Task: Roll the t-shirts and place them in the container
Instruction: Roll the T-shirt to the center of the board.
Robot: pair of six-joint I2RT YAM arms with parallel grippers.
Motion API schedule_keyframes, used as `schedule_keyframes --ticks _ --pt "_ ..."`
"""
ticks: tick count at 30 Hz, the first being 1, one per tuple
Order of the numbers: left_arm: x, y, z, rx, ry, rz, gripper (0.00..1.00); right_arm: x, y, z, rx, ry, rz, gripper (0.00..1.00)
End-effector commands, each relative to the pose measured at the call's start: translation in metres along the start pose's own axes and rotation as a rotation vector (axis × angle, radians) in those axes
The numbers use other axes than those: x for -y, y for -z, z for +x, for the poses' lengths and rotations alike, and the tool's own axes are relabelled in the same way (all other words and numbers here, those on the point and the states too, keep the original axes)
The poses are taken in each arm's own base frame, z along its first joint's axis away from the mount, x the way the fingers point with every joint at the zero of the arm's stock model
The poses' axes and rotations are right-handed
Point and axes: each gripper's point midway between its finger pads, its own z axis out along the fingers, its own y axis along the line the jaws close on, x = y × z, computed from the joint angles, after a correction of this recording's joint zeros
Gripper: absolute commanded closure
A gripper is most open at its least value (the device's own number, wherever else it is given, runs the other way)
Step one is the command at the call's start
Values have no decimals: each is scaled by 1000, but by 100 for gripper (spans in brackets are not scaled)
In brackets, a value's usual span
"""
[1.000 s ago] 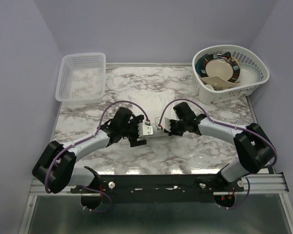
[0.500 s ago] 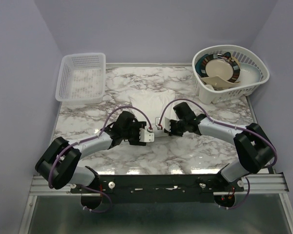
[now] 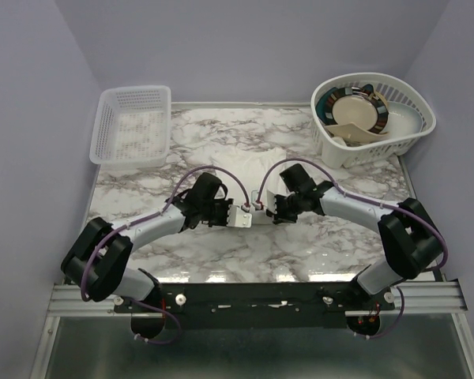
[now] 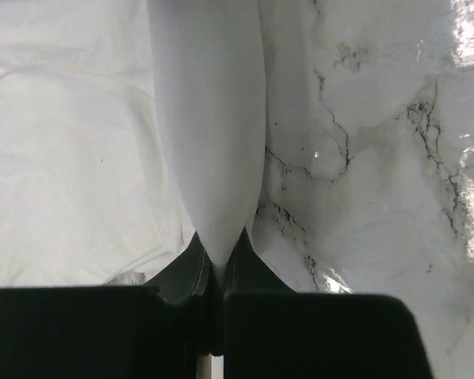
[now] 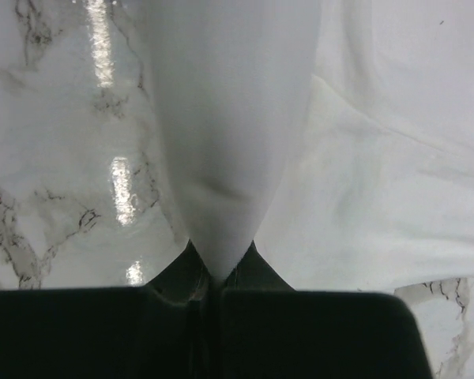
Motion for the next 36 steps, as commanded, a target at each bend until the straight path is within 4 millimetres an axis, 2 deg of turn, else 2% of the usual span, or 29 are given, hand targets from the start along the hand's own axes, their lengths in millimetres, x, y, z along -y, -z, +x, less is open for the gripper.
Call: schedule_keyframes --ticks 1,3,4,6,7,8,9,10,11,15,16,17,19,20,26,34,35,36 --pt "35 13 -18 55 151 228 100 -28 9 -1 -4 -63 -187 99" --pt "36 20 -30 95 195 282 100 -35 18 -3 4 -90 -254 99" --pt "51 24 -27 70 248 355 100 -37 18 -1 -4 -106 -279 99" --pt "51 31 -35 80 270 411 100 -43 27 -3 -2 -126 -338 100" --pt "64 35 -38 83 324 481 100 -45 27 -1 -12 -143 -363 100" --pt "60 37 -44 94 326 497 100 -48 29 -1 -12 -146 -385 100" --pt "61 39 -45 94 350 520 100 -57 33 1 -21 -157 -437 100" --pt "66 39 -45 96 406 562 100 -57 35 0 -23 -160 -450 100" --pt "60 40 -47 103 418 565 100 -61 33 3 -33 -174 -481 100" --pt "55 35 -40 92 489 619 100 -72 36 8 -55 -236 -589 99" --pt "59 32 -33 74 528 656 100 -72 36 8 -54 -248 -605 100" --pt "52 32 -33 86 536 655 100 -66 36 6 -46 -257 -607 100" --pt "53 28 -26 71 575 686 100 -69 34 9 -55 -305 -654 100" --pt "47 27 -23 72 578 678 100 -61 34 7 -47 -313 -645 100" --pt "36 18 -9 60 614 673 100 -51 25 18 -71 -369 -695 99" --pt "31 12 9 32 655 700 100 -41 19 21 -116 -423 -787 98" --pt "30 11 11 30 655 695 100 -34 18 18 -113 -419 -782 98" --pt "29 10 13 26 660 694 100 -37 17 22 -134 -441 -811 98"
